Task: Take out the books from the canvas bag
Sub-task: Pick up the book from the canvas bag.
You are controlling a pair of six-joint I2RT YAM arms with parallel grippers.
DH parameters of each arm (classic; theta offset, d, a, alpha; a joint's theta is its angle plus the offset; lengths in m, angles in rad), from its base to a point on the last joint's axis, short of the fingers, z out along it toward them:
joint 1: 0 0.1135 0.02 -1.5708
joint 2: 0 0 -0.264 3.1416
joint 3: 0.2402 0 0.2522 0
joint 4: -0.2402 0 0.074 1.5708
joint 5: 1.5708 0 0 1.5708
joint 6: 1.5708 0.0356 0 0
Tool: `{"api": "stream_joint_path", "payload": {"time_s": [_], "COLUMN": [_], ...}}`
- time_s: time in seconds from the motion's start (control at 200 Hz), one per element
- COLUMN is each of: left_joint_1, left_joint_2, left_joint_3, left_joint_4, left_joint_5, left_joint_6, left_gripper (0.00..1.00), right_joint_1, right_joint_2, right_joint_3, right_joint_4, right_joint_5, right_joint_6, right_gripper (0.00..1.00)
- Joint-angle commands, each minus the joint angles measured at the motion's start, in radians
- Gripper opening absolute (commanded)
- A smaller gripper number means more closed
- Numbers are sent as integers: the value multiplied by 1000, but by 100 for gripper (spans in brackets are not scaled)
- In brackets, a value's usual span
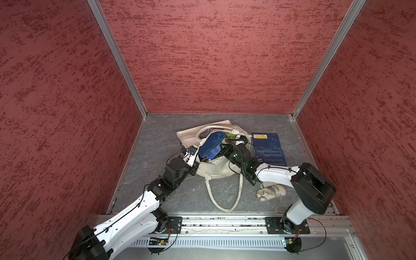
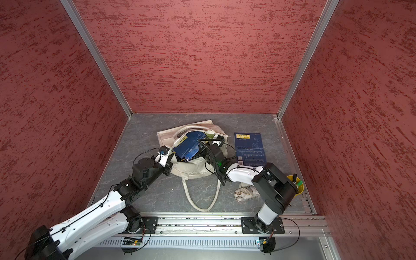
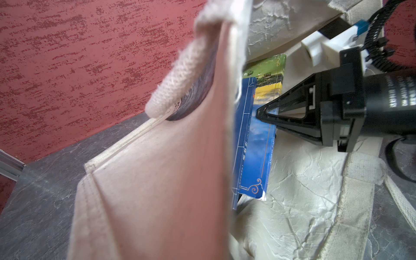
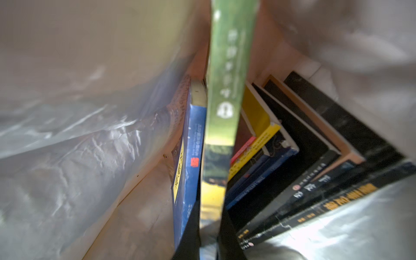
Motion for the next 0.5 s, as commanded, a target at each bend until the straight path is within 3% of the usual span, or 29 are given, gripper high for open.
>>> {"api": "stream_joint_path", "payload": {"time_s": [0.0,0.491], "left_joint_1": [4,4], "left_joint_2": [-15,-12], "left_joint_3": [25,40], "left_joint_4": [107,94], "left_joint_5": [6,19], "left_joint_6": [-6,-28], "left_gripper": [6,0], "right_joint_1": [1,42], "right_joint_2": [-61,-235], "right_joint_3": [67,87], "right_joint_4": [-118,-225], "right_joint_5": [47,55], "right_joint_6": [-131,-249], "right_gripper": [0,0]}}
